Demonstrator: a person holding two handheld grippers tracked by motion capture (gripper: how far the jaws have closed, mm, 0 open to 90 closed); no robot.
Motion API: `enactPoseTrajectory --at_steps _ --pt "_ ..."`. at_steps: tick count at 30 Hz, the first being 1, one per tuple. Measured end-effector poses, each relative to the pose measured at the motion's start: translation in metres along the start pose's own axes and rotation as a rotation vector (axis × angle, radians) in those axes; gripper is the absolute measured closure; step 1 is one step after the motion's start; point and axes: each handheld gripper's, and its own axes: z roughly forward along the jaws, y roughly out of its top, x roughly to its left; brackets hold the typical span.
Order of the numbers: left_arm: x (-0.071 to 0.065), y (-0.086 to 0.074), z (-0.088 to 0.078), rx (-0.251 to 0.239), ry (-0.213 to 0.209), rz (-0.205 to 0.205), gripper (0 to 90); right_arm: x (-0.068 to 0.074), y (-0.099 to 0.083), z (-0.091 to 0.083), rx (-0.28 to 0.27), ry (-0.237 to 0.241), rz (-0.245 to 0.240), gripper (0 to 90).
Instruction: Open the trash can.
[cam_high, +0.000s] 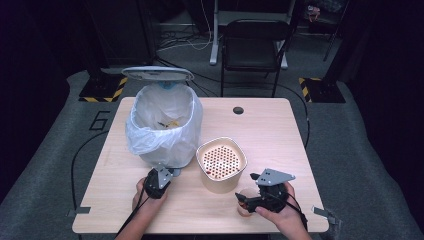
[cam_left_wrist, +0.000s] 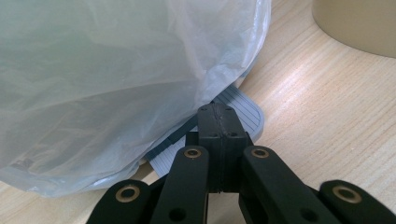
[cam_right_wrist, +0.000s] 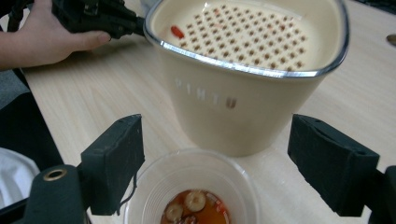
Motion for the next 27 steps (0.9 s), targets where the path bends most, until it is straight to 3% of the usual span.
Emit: enactPoseTrajectory --at_steps 9,11,16,21,27 --pt "0.000 0.000 0.000 0.003 -0.002 0.004 90.0 0.007 -0.021 0.008 0.035 0.032 0.011 17.7" --pt "0.000 0.000 0.000 0.003 0.000 0.004 90.0 0.007 -0.023 0.009 0.046 0.023 -0.019 17.5" --pt "0.000 0.000 0.000 -0.001 -0.002 0.000 90.0 0.009 -0.029 0.013 0.060 0.016 -0.006 18.3" --pt "0.000 0.000 0.000 0.003 -0.002 0.002 90.0 0.009 -0.032 0.018 0.091 0.014 -0.027 19.1" --pt "0.001 0.000 0.000 0.001 -0.002 0.004 90.0 0.001 -0.030 0.017 0.105 -0.012 0.007 20.9"
